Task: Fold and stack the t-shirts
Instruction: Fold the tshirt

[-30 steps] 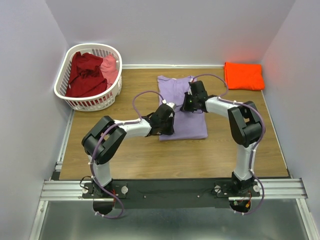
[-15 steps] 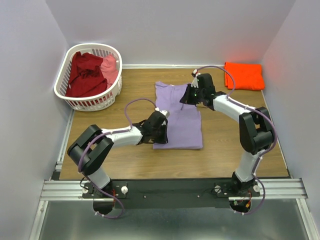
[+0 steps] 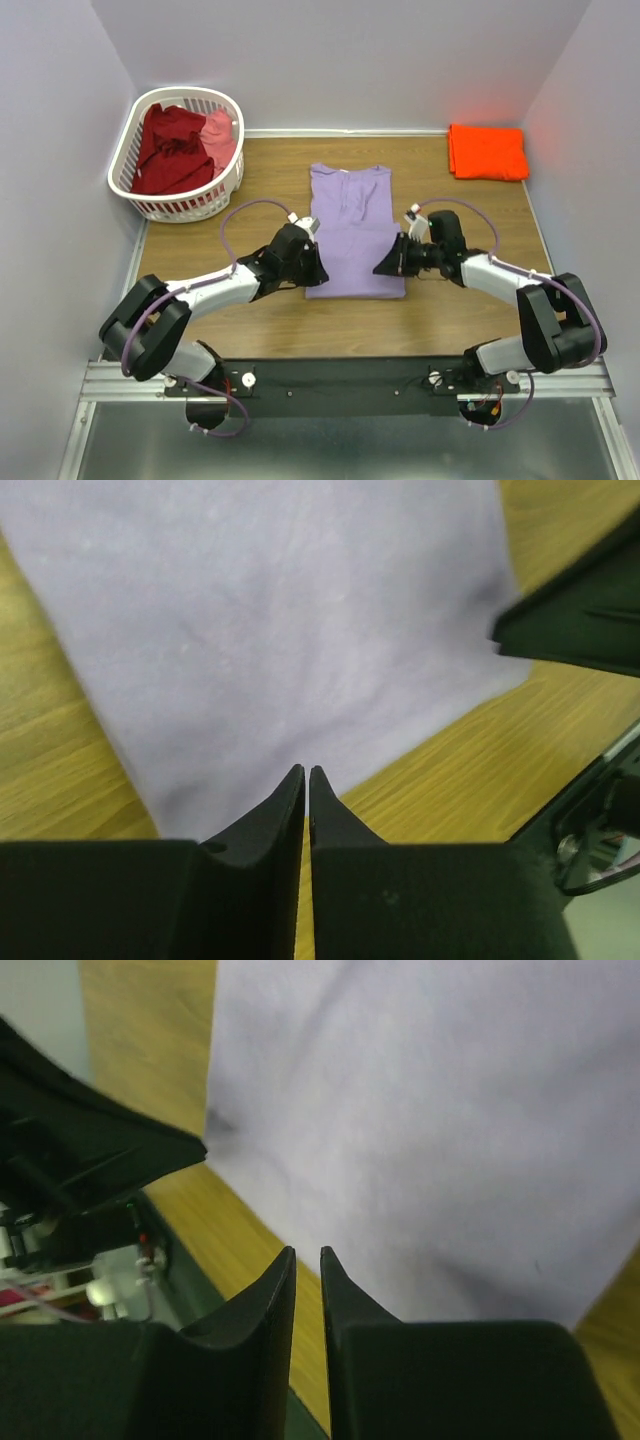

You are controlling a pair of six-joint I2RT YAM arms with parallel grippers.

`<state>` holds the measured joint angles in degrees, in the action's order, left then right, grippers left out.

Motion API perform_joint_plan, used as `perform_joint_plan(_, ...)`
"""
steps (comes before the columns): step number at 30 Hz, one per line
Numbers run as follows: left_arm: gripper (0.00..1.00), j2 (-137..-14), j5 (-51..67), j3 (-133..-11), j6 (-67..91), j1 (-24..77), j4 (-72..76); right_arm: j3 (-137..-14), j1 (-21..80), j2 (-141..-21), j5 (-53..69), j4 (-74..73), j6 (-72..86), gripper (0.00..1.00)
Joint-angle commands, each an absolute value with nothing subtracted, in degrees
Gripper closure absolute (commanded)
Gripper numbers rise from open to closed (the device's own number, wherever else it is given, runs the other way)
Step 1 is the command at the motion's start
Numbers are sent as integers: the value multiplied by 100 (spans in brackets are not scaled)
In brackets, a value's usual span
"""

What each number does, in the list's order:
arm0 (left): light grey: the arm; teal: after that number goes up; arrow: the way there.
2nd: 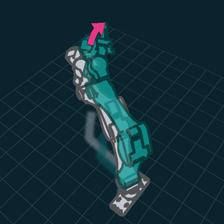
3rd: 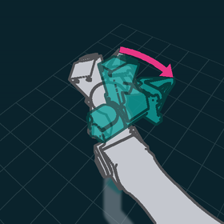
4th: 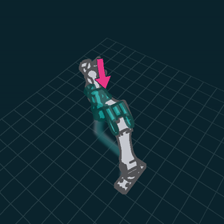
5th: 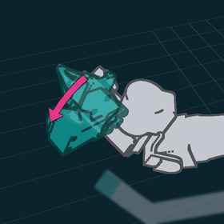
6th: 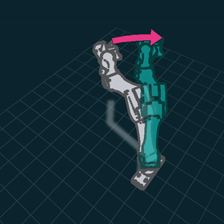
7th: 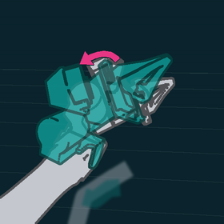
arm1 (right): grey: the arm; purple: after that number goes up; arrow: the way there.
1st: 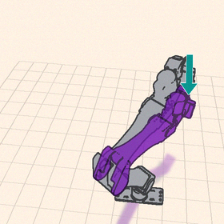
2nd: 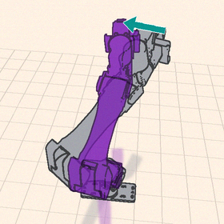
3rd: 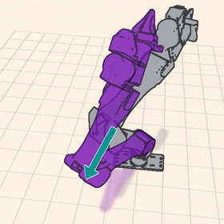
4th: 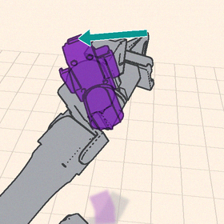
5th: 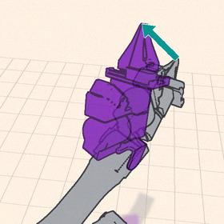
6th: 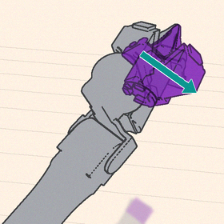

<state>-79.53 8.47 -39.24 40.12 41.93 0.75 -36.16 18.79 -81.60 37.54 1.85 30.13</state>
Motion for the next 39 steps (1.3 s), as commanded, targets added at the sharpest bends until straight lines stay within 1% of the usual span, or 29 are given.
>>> perform_joint_plan(1, 93, -8349, 1379, -3516, 4174, 4043, 334, -2578, 1260, -8051, 4824, 1272, 3715, 77)
perform_joint_plan(3, 94, -8385, 1406, -3358, 4236, 3982, 404, -1997, 951, -8260, 5175, 1897, 3901, 77)
perform_joint_plan(4, 94, -8402, 1432, -3201, 4271, 3947, 491, -1873, 697, -8340, 5168, 1994, 4015, 77)
perform_joint_plan(6, 95, -8402, 1502, -2990, 4350, 3815, 597, -1662, 493, -8612, 5115, 2092, 4025, 78)
perform_joint_plan(11, 95, -8324, 1582, -2734, 4430, 3665, 686, -1450, 369, -8780, 4790, 2145, 4025, 78)
perform_joint_plan(14, 95, -7912, 1459, -2724, 4439, 3656, 537, -1450, 369, -8386, 4886, 2110, 4078, 75)
perform_joint_plan(16, 92, -7613, 1389, -2725, 4377, 3656, 413, -1476, 369, -8070, 5105, 2109, 4192, 72)
perform_joint_plan(17, 88, -7420, 1284, -2716, 4351, 3665, 387, -1511, 387, -7860, 5211, 2153, 4323, 69)
perform_joint_plan(18, 82, -7061, 1222, -2707, 4333, 3656, 352, -1538, 413, -7492, 5290, 2197, 4385, 67)
perform_joint_plan(19, 81, -6884, 1161, -2707, 4316, 3665, 256, -1582, 500, -7288, 5317, 2171, 4438, 66)
perform_joint_plan(20, 77, -6577, 1030, -2698, 4324, 3665, 211, -1686, 562, -7060, 5300, 2162, 4482, 64)
perform_joint_plan(22, 73, -6321, 906, -2646, 4368, 3656, 185, -1688, 808, -6979, 5326, 2459, 4771, 63)
perform_joint_plan(23, 70, -6128, 862, -2619, 4394, 3656, 185, -1653, 922, -7005, 5326, 2678, 4938, 63)
perform_joint_plan(25, 66, -5960, 844, -2532, 4438, 3665, 254, -1582, 1342, -7250, 5265, 3634, 5280, 61)
perform_joint_plan(27, 65, -5906, 844, -2479, 4473, 3665, 342, -1695, 1729, -7531, 4994, 3875, 5387, 60)
perform_joint_plan(28, 65, -5906, 879, -2435, 4482, 3656, 369, -1783, 2175, -7898, 4914, 3963, 5405, 59)
perform_joint_plan(30, 65, -5950, 888, -2400, 4517, 3674, 431, -1985, 2643, -8312, 4782, 4375, 5466, 59)
perform_joint_plan(31, 65, -5968, 905, -2356, 4526, 3674, 483, -2143, 2941, -8758, 4668, 4568, 5589, 59)
perform_joint_plan(34, 65, -5985, 923, -2320, 4588, 3718, 527, -2276, 3094, -9385, 4465, 5237, 5774, 60)
perform_joint_plan(35, 65, -5959, 905, -2303, 4605, 3726, 527, -2302, 3094, -9761, 4413, 5464, 5879, 60)
perform_joint_plan(37, 65, -5898, 879, -2277, 4640, 3735, 527, -2346, 3094, -10097, 4264, 5519, 5880, 60)
perform_joint_plan(39, 65, -5801, 861, -2241, 4667, 3753, 519, -2408, 3094, -10677, 4280, 5633, 5889, 60)
